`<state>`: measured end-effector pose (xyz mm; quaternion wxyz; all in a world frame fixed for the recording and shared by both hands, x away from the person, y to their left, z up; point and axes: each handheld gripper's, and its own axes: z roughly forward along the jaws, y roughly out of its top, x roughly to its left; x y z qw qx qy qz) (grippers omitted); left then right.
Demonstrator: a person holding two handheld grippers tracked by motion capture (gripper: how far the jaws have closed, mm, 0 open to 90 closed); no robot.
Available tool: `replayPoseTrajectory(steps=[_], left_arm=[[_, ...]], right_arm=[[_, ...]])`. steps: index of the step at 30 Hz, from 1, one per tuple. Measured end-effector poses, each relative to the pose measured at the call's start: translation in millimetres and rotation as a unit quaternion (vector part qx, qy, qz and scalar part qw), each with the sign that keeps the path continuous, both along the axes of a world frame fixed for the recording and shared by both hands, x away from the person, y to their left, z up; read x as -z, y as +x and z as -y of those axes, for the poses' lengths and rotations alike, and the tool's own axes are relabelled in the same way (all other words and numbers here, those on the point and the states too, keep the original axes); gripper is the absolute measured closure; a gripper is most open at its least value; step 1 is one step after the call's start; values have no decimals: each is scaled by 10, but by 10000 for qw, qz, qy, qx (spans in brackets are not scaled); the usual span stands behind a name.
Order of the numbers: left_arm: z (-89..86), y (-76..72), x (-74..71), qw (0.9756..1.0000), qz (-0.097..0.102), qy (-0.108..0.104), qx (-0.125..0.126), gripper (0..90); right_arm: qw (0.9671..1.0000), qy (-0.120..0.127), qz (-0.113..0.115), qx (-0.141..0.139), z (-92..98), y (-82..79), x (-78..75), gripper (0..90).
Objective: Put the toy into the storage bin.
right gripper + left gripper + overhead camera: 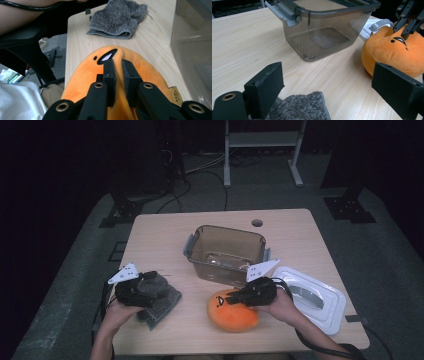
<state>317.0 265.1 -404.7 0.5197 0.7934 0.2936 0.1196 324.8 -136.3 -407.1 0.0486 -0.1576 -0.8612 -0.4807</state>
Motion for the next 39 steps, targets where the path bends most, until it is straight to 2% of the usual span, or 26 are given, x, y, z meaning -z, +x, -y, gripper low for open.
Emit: replayPoseTrajectory(steps=[7,13,22,25,29,32,39], left_arm=[[-11,2,2,10000,-9,-7,-7,100],[-23,4,4,10000,-6,-37,-19,100],[-41,1,5,10000,3,-47,-38,100],[-38,3,11,10000,-6,-50,-40,100],[-48,0,18,10000,-19,-28,-37,100],[-63,-4,20,10000,-13,-39,-51,100],[-71,-7,13,9999,-7,-78,-69,100]], right_arm=[[9998,159,-63,-64,-31,-21,-158,819],[9996,240,7,-159,-64,-56,-326,819],[9991,316,184,-197,-103,-53,-722,819],[9989,314,305,-190,-115,-36,-875,819],[9979,494,374,-208,-125,10,-1094,818],[9976,518,424,-170,-141,45,-1225,818],[9978,463,482,-48,-169,198,-1381,819]])
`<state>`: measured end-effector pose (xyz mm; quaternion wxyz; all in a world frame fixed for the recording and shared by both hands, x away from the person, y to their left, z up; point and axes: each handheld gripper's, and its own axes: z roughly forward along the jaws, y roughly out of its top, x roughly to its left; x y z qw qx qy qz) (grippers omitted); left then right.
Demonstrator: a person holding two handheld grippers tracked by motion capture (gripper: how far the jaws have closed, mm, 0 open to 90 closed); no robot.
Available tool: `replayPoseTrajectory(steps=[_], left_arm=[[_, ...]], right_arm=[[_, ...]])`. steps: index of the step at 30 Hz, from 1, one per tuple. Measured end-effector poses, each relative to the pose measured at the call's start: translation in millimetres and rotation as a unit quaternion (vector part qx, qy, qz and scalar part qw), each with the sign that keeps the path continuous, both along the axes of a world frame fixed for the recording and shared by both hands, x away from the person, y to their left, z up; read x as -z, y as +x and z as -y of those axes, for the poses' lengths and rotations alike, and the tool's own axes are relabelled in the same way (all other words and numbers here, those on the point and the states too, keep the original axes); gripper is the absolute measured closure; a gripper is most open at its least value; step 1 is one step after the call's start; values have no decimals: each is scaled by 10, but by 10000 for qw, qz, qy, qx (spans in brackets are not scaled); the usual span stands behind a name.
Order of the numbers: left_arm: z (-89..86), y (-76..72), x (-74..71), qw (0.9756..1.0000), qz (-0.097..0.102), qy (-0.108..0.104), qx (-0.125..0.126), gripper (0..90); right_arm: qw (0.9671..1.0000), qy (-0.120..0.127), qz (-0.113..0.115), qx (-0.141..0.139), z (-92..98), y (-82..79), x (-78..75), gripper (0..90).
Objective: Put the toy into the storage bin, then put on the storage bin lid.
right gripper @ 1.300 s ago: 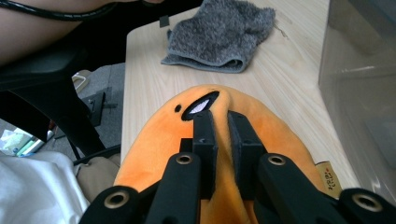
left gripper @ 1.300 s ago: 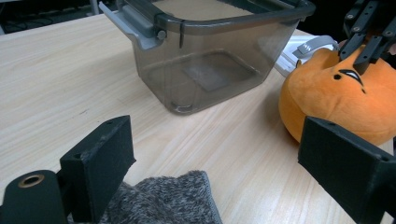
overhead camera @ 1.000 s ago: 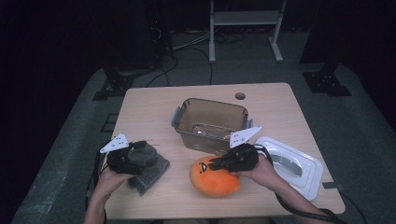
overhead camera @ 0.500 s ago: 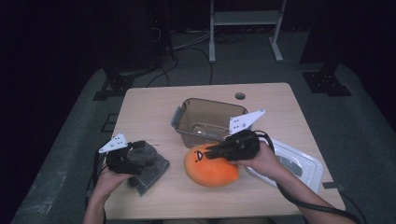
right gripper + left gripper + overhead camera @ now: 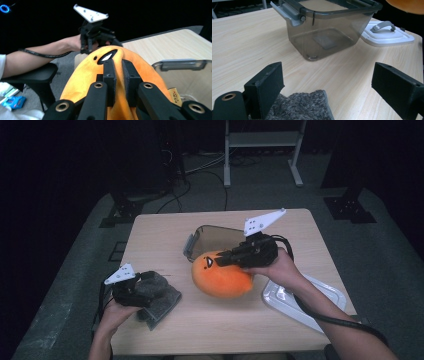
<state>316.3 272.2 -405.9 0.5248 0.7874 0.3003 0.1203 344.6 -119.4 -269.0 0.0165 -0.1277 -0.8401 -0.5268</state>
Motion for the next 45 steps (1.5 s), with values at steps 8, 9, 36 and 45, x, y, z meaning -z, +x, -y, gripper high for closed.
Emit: replayPoseTrajectory(steps=[8,9,36,45], left_arm=[[-8,6,7,10000,-8,3,1,100],[-7,6,7,10000,-3,6,2,100],[-43,-18,-18,10000,30,-79,-28,97],[-64,-18,-23,10000,50,-78,-30,97]], right_arm=[[9997,25,15,233,24,236,-158,818],[9997,31,34,232,25,258,-184,819],[9984,-57,100,560,-30,710,-329,816],[9976,-184,53,660,-30,855,-220,816]])
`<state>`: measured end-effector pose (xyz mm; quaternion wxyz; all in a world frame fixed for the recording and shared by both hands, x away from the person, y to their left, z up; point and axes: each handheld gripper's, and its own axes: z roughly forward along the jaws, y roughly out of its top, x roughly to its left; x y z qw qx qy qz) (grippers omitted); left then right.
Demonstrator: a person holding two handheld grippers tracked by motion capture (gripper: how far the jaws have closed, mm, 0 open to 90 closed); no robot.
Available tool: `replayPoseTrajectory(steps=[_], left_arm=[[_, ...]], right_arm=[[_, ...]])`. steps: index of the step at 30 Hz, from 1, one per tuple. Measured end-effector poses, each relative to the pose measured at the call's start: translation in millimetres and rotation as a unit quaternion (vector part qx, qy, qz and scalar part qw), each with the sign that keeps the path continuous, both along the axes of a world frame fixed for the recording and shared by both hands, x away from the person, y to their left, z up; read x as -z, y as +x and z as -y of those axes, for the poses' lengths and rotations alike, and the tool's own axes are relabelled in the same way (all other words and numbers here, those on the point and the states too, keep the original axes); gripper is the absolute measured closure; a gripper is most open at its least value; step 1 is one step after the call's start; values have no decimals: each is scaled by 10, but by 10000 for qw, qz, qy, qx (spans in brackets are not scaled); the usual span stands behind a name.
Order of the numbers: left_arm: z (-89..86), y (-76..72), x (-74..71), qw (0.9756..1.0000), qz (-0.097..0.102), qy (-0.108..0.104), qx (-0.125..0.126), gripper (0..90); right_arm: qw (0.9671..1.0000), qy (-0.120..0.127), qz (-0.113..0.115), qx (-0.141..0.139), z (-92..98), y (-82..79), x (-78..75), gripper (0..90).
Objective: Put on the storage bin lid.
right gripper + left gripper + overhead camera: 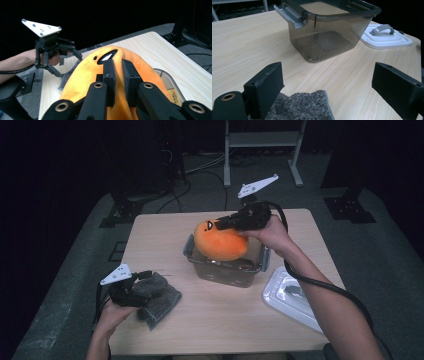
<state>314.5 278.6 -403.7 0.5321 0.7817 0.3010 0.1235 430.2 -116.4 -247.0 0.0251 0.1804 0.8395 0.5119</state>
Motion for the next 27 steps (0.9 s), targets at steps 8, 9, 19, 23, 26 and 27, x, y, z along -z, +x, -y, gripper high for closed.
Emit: replayPoseTrajectory(steps=[8,9,19,23,26,27], left_arm=[[10,5,-3,10000,-10,-3,6,93],[12,5,0,10000,-11,-1,9,92],[19,-2,6,10000,-47,27,-2,89],[11,-3,11,10000,-54,12,-19,89],[7,-7,8,10000,-46,8,-15,90],[6,-7,7,10000,-42,14,-20,89]], right_arm=[[9999,-89,-68,95,-12,140,150,816],[9999,-99,-73,114,-7,151,166,816],[9996,-192,-113,197,1,251,295,814],[9994,-205,-143,243,5,297,358,813],[9992,-206,-177,276,10,329,400,812],[9992,-222,-181,287,12,339,412,812]])
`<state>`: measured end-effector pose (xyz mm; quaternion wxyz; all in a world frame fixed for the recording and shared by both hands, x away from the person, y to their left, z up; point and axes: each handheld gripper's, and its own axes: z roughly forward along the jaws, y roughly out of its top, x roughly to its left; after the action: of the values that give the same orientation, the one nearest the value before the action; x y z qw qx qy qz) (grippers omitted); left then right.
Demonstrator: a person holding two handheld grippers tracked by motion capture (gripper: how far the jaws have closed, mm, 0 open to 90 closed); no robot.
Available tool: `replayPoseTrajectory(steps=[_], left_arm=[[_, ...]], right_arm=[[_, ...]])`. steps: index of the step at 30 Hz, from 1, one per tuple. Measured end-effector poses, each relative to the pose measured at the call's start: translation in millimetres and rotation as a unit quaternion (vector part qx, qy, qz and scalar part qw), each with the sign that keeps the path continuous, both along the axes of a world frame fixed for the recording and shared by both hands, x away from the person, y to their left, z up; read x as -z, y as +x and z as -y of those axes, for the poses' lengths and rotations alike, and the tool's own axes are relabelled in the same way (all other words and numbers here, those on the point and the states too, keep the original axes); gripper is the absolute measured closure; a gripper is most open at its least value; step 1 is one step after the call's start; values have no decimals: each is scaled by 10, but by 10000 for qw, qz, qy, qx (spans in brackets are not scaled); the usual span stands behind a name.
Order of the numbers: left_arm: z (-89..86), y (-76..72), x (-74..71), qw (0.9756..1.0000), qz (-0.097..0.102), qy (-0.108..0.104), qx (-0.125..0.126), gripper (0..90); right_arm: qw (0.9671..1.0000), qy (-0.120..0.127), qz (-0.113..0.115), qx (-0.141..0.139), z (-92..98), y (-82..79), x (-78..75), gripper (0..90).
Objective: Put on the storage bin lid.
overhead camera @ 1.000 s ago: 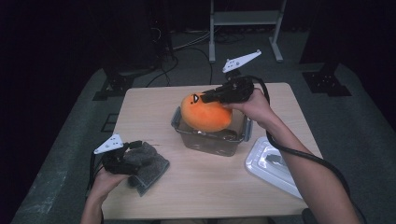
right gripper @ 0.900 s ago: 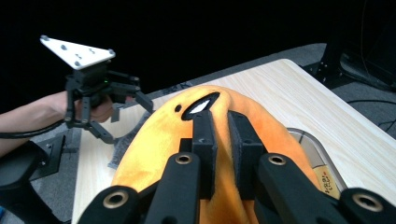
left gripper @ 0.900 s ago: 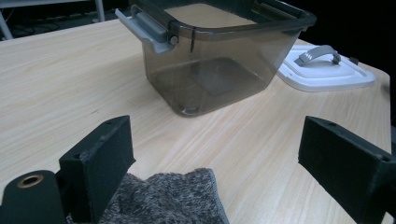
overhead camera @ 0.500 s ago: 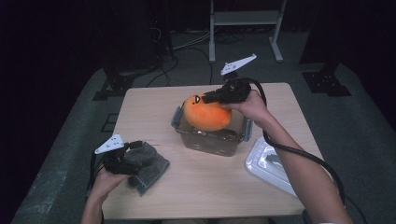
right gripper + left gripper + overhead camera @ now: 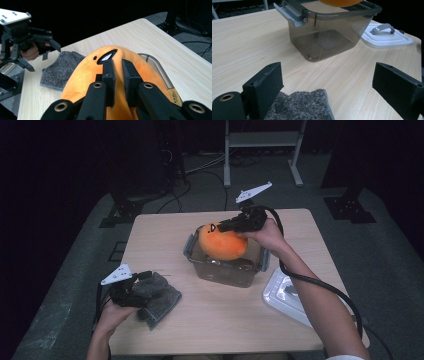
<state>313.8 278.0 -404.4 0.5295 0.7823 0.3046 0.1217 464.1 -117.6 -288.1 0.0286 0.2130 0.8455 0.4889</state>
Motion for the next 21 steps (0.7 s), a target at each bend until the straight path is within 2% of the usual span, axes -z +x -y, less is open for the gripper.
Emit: replayPoseTrajectory(steps=[11,21], left_arm=[[-3,-5,-7,10000,6,-11,-6,89],[-11,-10,-14,10000,23,-5,-6,89]], right_arm=[[10000,-81,-29,41,-16,88,122,809],[9997,-128,-148,127,-21,149,229,809]])
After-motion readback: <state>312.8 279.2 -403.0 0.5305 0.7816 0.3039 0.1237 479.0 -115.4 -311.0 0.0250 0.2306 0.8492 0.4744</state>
